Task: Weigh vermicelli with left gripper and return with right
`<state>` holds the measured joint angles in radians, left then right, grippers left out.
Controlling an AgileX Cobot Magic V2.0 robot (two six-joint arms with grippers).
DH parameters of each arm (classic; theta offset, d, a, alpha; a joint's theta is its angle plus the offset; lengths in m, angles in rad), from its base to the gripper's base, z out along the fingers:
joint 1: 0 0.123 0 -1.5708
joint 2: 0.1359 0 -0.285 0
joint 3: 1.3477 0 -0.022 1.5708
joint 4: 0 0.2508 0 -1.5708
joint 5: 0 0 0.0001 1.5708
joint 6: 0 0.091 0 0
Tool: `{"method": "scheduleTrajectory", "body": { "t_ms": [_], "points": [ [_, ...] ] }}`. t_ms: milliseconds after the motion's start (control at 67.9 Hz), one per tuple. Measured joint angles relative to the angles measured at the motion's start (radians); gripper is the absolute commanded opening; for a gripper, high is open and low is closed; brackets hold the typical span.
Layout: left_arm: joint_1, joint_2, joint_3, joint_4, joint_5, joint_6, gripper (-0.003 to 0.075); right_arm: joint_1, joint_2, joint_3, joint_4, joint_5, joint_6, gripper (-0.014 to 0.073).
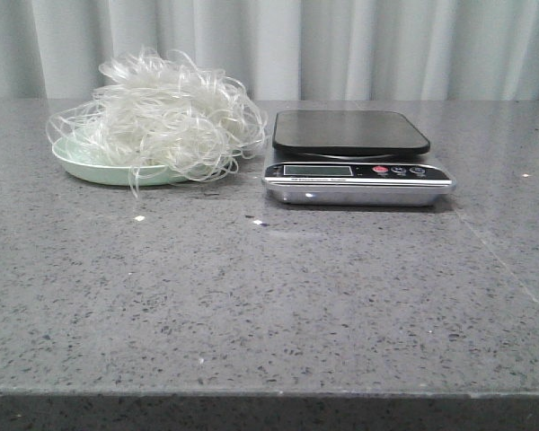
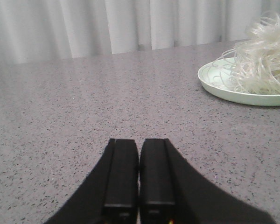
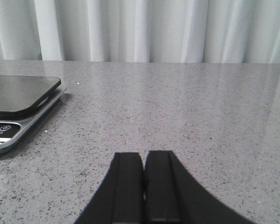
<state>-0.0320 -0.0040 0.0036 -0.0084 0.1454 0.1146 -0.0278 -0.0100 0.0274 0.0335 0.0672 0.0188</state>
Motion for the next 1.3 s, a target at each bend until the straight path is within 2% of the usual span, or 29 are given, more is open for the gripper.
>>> {"method": "scheduleTrajectory", "body": {
  "t_ms": [898, 1149, 1296],
  "points": [
    [0.000, 0.000, 0.000, 0.000, -0.004, -0.002, 0.0136, 0.000, 0.000, 0.000, 0.000, 0.000, 0.000, 0.0150],
    [0.000, 0.000, 0.000, 0.000, -0.145, -0.001, 0.0136, 0.000, 0.000, 0.000, 0.000, 0.000, 0.000, 0.0150],
    [0.000, 0.000, -0.004, -0.010, -0.313, -0.001, 0.0136, 0.000, 0.000, 0.000, 0.000, 0.000, 0.000, 0.0150]
  ]
}}
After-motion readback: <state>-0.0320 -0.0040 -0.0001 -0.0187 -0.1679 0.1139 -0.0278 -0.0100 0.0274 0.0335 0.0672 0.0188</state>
